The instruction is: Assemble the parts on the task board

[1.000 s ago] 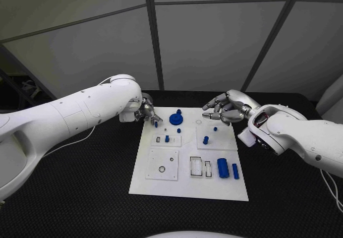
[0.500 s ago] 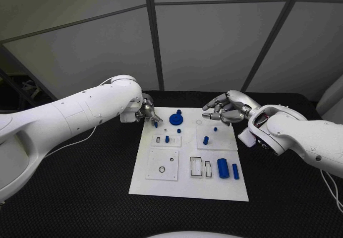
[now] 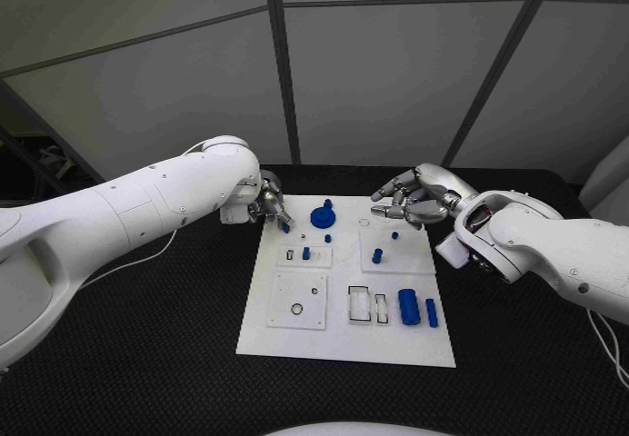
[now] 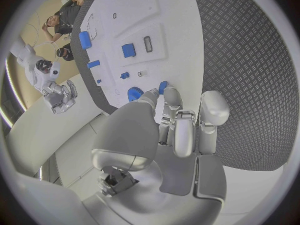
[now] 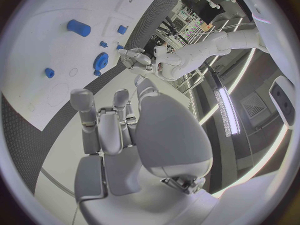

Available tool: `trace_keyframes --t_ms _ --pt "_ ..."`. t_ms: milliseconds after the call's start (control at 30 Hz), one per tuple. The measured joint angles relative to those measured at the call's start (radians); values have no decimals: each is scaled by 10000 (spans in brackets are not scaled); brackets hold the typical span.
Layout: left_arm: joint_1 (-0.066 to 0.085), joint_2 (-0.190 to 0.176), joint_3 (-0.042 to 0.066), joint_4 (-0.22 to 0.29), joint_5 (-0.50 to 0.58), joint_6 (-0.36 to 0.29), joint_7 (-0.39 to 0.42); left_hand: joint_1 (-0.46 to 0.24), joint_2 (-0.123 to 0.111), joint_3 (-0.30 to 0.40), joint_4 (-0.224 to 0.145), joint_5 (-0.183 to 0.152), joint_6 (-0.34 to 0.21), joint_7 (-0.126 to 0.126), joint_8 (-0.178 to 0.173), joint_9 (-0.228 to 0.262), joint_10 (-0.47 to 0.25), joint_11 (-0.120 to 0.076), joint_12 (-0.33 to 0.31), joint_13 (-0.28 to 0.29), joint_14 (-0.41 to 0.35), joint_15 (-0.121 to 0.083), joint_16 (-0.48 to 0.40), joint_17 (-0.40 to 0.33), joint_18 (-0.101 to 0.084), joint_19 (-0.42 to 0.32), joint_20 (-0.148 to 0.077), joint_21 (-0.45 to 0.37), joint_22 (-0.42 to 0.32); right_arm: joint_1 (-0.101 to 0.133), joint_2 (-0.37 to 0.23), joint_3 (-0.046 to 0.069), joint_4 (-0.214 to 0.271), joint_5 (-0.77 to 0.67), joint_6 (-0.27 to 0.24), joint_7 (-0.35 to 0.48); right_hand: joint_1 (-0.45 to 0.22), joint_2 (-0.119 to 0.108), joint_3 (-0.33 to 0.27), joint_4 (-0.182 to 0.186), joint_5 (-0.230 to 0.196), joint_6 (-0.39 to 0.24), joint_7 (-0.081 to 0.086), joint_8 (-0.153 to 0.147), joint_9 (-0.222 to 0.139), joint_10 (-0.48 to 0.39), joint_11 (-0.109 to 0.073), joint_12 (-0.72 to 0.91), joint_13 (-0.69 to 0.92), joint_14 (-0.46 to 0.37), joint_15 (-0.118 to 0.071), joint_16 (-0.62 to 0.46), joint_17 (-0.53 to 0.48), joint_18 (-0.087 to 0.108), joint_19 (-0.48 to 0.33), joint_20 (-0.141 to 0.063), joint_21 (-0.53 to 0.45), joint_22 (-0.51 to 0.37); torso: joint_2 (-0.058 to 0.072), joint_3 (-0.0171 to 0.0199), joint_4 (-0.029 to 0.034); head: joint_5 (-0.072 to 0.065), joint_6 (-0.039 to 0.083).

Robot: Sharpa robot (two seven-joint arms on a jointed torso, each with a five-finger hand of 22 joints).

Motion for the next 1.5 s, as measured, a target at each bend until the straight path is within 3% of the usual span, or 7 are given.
trace_keyframes --t_ms 133,300,400,567,1000,1233,1500 --pt "0 -53 0 68 169 -17 0 154 -56 676 -177 -25 -40 1 157 139 39 -37 -99 -98 -16 -16 7 0 -1 -2 -73 0 63 0 1 0 -5 0 3 -1 0 0 0 0 0 0 0 0 0 0 0 0 0 0 0 0 0 0 0 0 0 0 0 -1 0 11 -12" --pt "-5 -162 0 161 363 -102 0 162 -74 1052 189 -17 -136 -42 412 139 81 -33 -99 -138 -16 -16 40 0 1 -2 -72 0 159 0 1 0 -11 0 5 -2 0 0 0 0 0 0 0 0 -8 0 0 0 0 0 0 0 0 0 0 0 0 0 0 -1 2 14 -14" --pt "-10 -290 0 269 509 -209 0 -14 -247 1327 214 -16 -145 -33 484 196 197 -87 -99 -139 -15 -16 40 0 1 34 -108 0 208 0 0 0 -15 0 6 -3 0 0 30 29 43 0 0 0 -8 0 0 0 0 0 0 0 0 -1 0 0 0 0 -5 -1 7 19 -23" --pt "-10 -571 0 564 777 -419 0 -265 -497 1764 164 -16 -182 -68 659 724 235 -117 -99 -139 -15 -16 79 0 0 34 -108 0 275 0 -2 0 -24 0 8 -4 0 0 29 29 42 0 0 0 -8 0 0 0 -2 0 0 0 -1 0 0 0 0 0 -11 2 14 34 -19" --pt "-32 -1740 0 2438 1277 -1096 0 -555 -782 2376 48 -19 -217 -103 833 878 431 -142 5 -94 21 -52 155 0 0 164 -161 97 440 0 -15 0 -49 0 11 -1 0 0 29 29 90 0 0 0 -7 0 0 0 -16 0 0 0 -2 0 0 0 0 -16 -15 3 26 85 -24" --pt "-165 -2284 -11 3399 1169 -1471 1 -727 -871 2627 -61 -24 -217 -103 868 1088 467 -174 46 -80 -14 -88 154 0 0 180 -177 135 504 0 -20 0 -65 0 17 1 0 0 29 29 90 0 0 0 -7 0 0 0 -15 0 0 0 -2 -1 0 0 0 -15 -16 2 27 117 -42" --pt "-437 -2437 -34 3913 753 -1707 1 -819 -963 2911 -161 -36 -218 -102 930 1099 502 -142 64 -71 -14 -88 154 0 0 249 -178 135 540 -1 -24 0 -70 0 25 4 0 0 29 28 90 0 0 0 -7 0 0 0 -14 0 0 0 -2 0 0 0 0 -15 -7 -2 12 139 -45"
